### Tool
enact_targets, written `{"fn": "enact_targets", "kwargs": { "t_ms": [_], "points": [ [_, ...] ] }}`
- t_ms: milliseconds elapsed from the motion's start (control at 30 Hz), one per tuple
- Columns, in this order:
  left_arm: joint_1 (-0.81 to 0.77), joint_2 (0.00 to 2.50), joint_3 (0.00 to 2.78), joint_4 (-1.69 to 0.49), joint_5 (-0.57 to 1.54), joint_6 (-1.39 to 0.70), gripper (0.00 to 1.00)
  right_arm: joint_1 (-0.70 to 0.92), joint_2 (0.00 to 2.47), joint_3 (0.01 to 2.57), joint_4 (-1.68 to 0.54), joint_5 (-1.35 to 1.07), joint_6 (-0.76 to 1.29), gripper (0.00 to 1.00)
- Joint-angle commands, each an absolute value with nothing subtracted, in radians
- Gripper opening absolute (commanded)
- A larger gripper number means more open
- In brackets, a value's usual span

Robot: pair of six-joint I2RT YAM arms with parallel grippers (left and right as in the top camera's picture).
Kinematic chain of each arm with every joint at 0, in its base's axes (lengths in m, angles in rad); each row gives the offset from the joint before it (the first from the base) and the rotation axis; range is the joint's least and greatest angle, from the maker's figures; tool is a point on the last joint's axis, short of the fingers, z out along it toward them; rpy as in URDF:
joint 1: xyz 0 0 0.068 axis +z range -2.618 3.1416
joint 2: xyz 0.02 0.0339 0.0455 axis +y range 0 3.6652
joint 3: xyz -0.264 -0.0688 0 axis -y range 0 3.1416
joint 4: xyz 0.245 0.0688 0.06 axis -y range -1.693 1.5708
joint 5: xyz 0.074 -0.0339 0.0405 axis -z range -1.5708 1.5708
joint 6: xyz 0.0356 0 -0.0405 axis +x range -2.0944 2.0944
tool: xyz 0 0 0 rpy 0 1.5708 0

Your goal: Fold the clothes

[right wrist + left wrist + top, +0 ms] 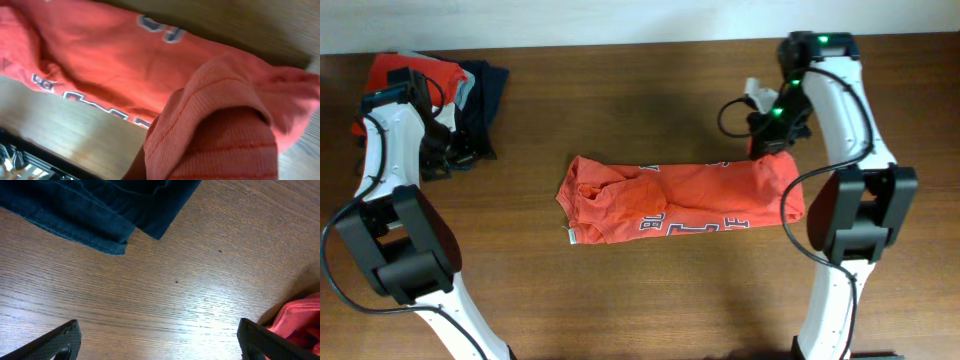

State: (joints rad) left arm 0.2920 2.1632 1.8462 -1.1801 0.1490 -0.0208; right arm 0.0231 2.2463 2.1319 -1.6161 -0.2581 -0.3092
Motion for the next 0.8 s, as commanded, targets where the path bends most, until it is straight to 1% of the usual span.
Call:
{"fn": "enact_targets", "kwargs": {
  "t_ms": [0,400,667,767],
  "points": [
    [0.293,2.124,1.863,-1.178,0.149,-0.030,0.99,0.080,2.245,2.153,-1.620,-0.260,-0.297,0.04],
    [0.293,2.124,1.863,-1.178,0.149,-0.030,0.99,0.209,2.247,2.095,-1.597,-0.257,-0.297,0.04],
    [0.293,2.124,1.863,-1.178,0.149,-0.030,1.00,0.250,2.247,1.969,-1.518,-0.262,-0.296,0.04],
    [0.293,2.124,1.863,-1.178,0.149,-0.030,0.99,0.268,2.247,1.930,-1.459,-0.304,-0.296,0.05]
  ]
}}
